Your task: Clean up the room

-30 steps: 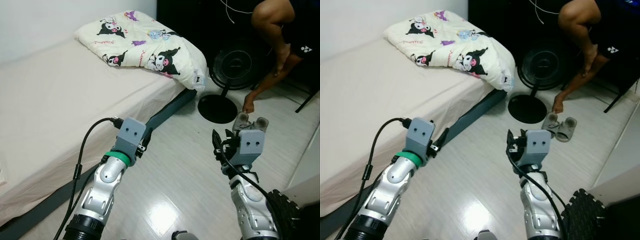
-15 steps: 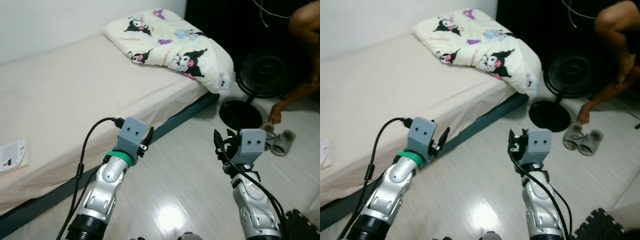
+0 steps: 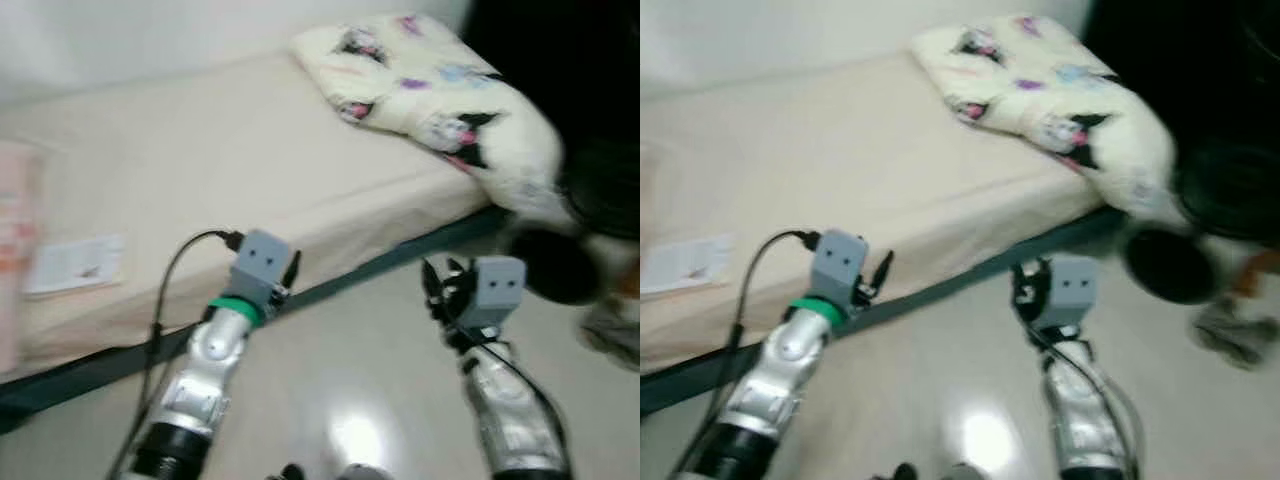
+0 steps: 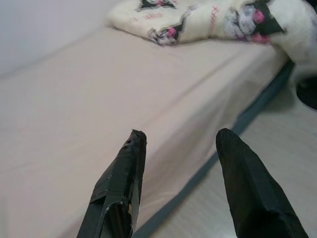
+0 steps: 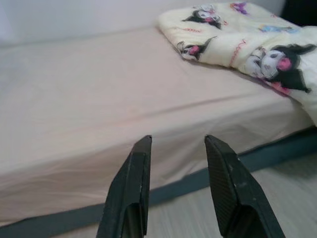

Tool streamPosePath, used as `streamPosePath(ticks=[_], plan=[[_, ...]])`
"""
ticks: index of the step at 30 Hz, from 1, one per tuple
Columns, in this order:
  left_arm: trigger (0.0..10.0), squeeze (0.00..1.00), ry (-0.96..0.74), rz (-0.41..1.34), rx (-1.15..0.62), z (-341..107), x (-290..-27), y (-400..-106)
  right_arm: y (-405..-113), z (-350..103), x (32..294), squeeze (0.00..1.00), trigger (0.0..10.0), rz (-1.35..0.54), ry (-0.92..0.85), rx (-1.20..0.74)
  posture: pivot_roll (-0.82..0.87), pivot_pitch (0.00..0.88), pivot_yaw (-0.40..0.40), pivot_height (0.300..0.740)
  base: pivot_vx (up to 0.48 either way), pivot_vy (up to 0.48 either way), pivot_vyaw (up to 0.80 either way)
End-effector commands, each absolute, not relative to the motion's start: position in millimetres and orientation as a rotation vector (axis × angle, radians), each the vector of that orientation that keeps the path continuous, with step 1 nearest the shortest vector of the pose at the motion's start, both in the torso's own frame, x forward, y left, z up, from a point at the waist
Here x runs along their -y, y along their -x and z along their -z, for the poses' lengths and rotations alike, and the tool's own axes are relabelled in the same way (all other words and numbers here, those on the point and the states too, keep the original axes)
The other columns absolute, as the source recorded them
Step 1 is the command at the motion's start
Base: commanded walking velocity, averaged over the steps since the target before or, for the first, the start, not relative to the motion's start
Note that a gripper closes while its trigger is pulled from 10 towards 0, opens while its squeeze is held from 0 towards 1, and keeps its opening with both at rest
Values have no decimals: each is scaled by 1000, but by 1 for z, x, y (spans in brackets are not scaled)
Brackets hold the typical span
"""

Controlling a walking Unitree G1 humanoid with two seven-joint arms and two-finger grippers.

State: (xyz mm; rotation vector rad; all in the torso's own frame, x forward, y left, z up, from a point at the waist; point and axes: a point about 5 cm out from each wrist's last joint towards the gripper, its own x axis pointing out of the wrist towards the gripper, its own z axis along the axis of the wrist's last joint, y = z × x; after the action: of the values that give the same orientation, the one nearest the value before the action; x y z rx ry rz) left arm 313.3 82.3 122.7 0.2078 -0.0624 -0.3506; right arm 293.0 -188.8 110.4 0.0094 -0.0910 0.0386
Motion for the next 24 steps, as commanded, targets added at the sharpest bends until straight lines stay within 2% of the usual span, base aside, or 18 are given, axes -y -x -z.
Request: streamPosePath(ticks=[1,24], plan=[[10000,0,-226,341,33,-116,-88,-312,-291,-104,188,0,10000,-38,-21,61,-167,60,62,723,0,0,775],[10000,0,-226,347,33,-116,-86,-313,-291,-102,188,0,10000,-39,-22,55,-168,61,63,723,0,0,775]])
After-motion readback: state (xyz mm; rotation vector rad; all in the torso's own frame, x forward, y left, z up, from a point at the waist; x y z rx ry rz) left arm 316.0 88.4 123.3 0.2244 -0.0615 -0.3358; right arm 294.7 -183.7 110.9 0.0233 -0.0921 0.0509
